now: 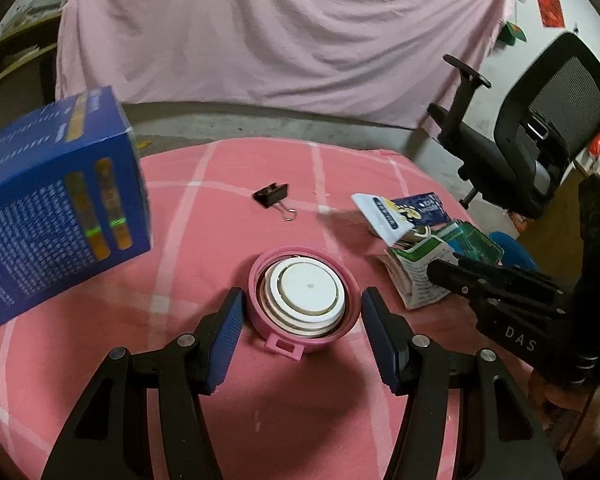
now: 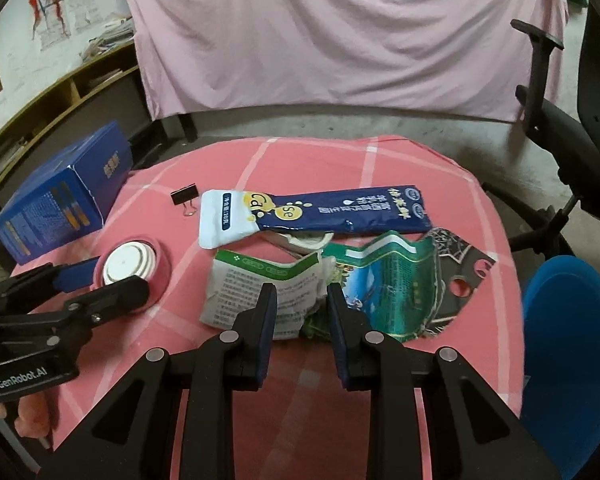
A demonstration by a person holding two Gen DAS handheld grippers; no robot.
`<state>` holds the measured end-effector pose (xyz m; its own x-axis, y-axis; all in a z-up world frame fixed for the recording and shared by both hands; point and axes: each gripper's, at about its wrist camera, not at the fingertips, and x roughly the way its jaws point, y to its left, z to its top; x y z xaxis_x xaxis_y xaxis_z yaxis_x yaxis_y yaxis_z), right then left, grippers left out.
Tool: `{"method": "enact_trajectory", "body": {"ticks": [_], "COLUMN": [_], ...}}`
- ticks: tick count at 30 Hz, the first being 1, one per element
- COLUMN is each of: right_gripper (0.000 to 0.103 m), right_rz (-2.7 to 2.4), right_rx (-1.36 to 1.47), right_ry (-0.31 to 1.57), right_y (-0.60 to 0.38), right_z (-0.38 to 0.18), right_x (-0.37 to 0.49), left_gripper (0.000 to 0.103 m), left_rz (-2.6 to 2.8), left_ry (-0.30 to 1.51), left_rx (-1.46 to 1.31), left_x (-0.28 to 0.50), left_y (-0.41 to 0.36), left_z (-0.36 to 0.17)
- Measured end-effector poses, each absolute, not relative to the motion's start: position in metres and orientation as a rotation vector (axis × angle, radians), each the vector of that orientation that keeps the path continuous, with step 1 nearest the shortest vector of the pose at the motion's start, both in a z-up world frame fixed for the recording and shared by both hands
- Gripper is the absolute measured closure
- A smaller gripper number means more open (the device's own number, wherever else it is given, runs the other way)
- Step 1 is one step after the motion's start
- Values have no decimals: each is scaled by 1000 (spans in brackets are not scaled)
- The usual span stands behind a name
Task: Collect trash
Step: 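Lower the left tool toward the pink tape roll while the right tool approaches the wrappers, then grasp the pink tape roll with the left tool while the right tool grasps the green wrapper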
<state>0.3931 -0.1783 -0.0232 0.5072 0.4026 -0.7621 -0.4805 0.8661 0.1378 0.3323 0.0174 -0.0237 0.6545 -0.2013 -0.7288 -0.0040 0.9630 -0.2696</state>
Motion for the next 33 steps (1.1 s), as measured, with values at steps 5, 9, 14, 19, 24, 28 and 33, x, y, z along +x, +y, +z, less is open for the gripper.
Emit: {"method": "enact_trajectory", "body": {"ticks": [5, 9, 14, 19, 24, 28, 33], "right_gripper": [86, 92, 94, 96, 97, 98, 98], "right_rz": [541, 561, 597, 600, 600, 592, 583], "right_rx": [-96, -122, -163, -168, -207, -257, -317], "right_ry": [862, 832, 806, 777, 724, 656, 580], "right_y": [-176, -170, -160, -160, -155, -149, -143], "right_z": [-19, -16, -13, -10, -5, 1, 7], "right_x": [391, 385, 378, 372, 357, 340, 323], "left_gripper": [49, 50, 50, 50, 50, 50, 50], "left_rz": [-109, -108, -88, -73, -57, -59, -66], "left_ry": [851, 849, 844, 831, 817, 802, 766], "left_rx": [-287, -289, -315, -322, -352, -377, -385], "left_x": [332, 332, 329, 325, 320, 317, 309], "left_y": [23, 22, 28, 32, 42, 46, 48], "left_z": [-23, -23, -22, -21, -21, -20, -15]}}
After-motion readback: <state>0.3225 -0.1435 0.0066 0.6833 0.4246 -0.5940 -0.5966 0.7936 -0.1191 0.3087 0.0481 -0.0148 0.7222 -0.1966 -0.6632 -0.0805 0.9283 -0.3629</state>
